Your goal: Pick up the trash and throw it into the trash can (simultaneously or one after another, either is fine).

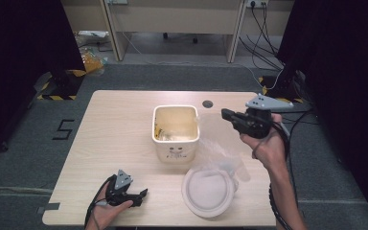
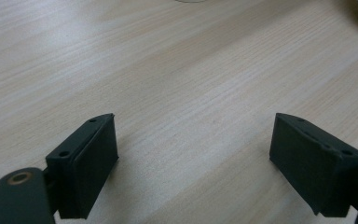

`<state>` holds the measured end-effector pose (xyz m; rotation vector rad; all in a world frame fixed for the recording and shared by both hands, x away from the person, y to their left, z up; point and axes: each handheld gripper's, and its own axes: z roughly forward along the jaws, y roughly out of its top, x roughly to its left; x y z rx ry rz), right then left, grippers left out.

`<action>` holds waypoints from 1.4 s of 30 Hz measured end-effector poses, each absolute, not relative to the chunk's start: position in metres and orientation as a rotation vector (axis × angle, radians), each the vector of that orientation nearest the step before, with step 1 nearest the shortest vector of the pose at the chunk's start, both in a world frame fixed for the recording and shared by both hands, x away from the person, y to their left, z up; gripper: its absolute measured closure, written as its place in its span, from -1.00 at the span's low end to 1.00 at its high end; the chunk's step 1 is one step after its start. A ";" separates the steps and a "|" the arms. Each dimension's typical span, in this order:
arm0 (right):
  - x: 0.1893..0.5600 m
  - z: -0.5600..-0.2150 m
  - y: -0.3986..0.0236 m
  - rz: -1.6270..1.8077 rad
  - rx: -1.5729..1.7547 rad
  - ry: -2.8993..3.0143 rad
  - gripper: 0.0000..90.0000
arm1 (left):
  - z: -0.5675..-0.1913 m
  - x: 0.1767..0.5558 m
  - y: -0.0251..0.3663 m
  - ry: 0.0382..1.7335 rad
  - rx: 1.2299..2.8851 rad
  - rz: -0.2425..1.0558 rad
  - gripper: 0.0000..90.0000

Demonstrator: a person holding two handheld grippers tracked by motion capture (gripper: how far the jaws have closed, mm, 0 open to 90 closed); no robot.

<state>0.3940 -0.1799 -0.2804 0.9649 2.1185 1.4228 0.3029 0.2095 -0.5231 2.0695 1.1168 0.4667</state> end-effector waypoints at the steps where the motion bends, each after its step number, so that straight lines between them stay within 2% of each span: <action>1: 0.398 -0.276 -0.174 1.421 0.952 2.125 1.00 | -0.523 0.303 0.210 1.117 2.070 0.467 -0.68; 8: 0.426 -0.263 -0.132 1.461 0.926 2.156 1.00 | -0.523 0.303 0.210 1.116 2.074 0.469 -0.68; 14: 0.462 -0.275 -0.100 1.432 0.985 2.200 1.00 | -0.523 0.302 0.210 1.113 2.069 0.466 -0.68; 21: 0.492 -0.290 -0.082 1.415 1.058 2.212 1.00 | -0.516 0.300 0.213 1.113 2.037 0.455 -0.65; 27: 0.501 -0.303 -0.064 1.394 1.057 2.249 1.00 | -0.486 0.298 0.214 1.077 1.947 0.537 -0.64; 34: 0.510 -0.330 -0.049 1.336 1.083 2.311 1.00 | -0.447 0.308 0.213 1.019 1.925 0.606 -0.64; 42: 0.518 -0.353 -0.043 1.302 1.111 2.357 1.00 | -0.402 0.349 0.203 1.002 1.899 0.589 -0.54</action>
